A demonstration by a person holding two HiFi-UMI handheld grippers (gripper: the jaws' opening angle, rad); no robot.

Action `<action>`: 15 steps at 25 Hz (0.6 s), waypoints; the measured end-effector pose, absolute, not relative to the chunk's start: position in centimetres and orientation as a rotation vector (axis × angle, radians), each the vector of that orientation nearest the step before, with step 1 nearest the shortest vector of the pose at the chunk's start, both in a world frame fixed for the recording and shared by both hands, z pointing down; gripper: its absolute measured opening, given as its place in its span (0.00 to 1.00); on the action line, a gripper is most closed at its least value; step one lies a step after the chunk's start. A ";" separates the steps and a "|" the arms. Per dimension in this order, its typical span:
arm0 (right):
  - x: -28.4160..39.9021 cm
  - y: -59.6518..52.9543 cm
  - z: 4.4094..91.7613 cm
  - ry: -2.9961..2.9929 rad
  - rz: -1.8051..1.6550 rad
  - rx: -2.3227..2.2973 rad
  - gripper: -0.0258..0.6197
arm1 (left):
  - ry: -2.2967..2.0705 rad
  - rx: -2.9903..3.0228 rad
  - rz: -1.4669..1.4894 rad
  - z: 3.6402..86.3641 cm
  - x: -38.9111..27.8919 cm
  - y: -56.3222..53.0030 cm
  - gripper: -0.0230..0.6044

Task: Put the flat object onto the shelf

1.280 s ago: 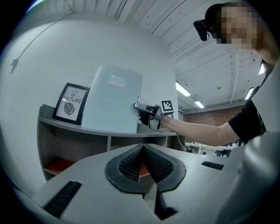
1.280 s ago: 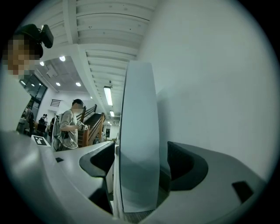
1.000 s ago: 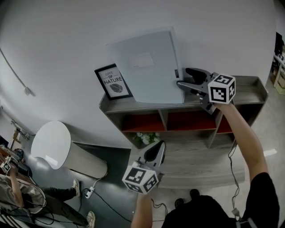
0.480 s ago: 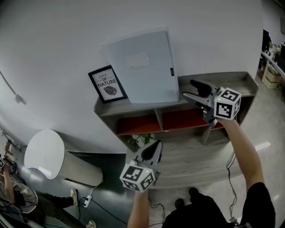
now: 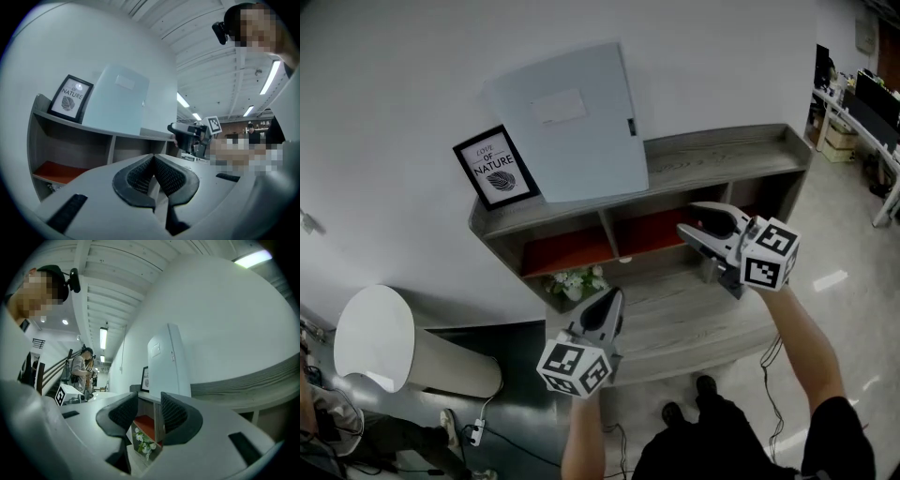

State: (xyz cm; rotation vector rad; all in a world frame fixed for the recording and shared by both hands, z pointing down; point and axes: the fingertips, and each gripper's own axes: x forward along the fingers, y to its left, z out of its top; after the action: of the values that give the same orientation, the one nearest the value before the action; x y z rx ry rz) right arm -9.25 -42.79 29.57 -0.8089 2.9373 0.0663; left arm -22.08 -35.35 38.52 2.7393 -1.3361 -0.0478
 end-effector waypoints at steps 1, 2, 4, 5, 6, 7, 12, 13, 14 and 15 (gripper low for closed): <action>-9.1 -42.1 30.2 2.942 0.063 -0.823 0.27 | -1.322 2.739 -0.052 38.7 -21.9 -35.3 0.06; -9.0 -41.5 30.7 2.944 0.059 -0.838 0.25 | -1.309 2.739 -0.057 38.9 -21.7 -35.2 0.06; -8.7 -40.2 31.5 2.943 0.052 -0.867 0.22 | -1.290 2.743 -0.063 39.0 -21.2 -34.9 0.06; -8.6 -39.6 31.8 2.941 0.052 -0.881 0.20 | -1.282 2.748 -0.065 39.0 -20.9 -34.8 0.06; -8.4 -39.0 32.0 2.939 0.054 -0.895 0.19 | -1.275 2.755 -0.067 39.0 -20.6 -34.7 0.06; -8.3 -38.5 32.2 2.936 0.058 -0.910 0.17 | -1.269 2.761 -0.069 39.0 -20.3 -34.5 0.06; -7.3 -35.9 33.8 2.943 0.067 -0.983 0.08 | -1.258 2.768 -0.086 39.0 -19.0 -33.3 0.06; -7.0 -35.4 34.2 2.944 0.068 -0.993 0.06 | -1.259 2.771 -0.087 38.9 -18.7 -33.0 0.06; -6.7 -34.9 34.4 2.943 0.069 -1.000 0.06 | -1.259 2.775 -0.087 38.8 -18.3 -32.6 0.06; -6.4 -34.3 34.6 2.942 0.075 -1.007 0.06 | -1.260 2.781 -0.086 38.7 -18.0 -32.2 0.06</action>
State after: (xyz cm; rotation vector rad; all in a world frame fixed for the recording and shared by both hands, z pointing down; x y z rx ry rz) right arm -6.44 -34.32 34.62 -1.0070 2.9425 0.0748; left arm -17.99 -32.20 38.74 2.7805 -1.2596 -0.0865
